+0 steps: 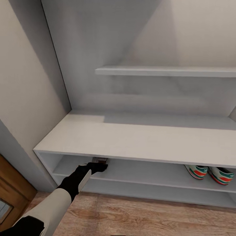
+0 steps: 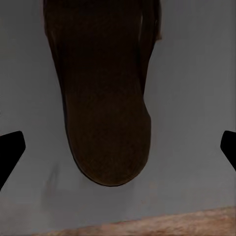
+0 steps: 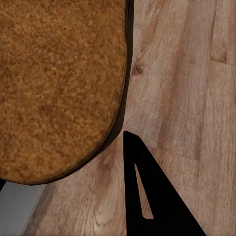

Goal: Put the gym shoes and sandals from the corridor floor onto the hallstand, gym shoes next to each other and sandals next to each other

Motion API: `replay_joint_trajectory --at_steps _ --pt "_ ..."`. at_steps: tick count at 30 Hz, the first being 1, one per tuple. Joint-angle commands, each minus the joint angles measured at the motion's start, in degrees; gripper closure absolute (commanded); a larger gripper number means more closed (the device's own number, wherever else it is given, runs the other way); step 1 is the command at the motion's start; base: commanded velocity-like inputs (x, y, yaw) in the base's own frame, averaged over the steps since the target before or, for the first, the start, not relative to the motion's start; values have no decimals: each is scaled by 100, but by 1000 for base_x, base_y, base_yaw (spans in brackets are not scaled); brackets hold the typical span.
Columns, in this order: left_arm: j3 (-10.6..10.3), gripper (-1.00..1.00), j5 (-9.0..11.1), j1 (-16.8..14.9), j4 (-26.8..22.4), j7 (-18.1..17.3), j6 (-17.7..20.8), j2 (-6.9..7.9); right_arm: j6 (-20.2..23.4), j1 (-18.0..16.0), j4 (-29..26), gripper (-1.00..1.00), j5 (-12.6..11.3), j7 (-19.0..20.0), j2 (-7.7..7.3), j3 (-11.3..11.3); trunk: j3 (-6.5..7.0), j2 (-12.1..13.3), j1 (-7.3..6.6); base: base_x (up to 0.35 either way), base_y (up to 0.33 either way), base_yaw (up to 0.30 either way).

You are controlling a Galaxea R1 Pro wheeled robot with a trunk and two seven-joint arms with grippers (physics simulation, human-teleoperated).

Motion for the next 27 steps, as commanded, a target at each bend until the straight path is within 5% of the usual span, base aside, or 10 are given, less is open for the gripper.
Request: replay_joint_trajectory --at_steps 1,27 --pt "-11 -100 22 -1 -7 -1 27 2 4 -16 16 100 -13 6 -4 -10 -5 -2 -1 0 0 0" --pt "-5 -100 22 -2 -10 8 25 2 -43 -16 16 100 -13 -16 -4 -10 -5 -2 -1 -296 0 0"
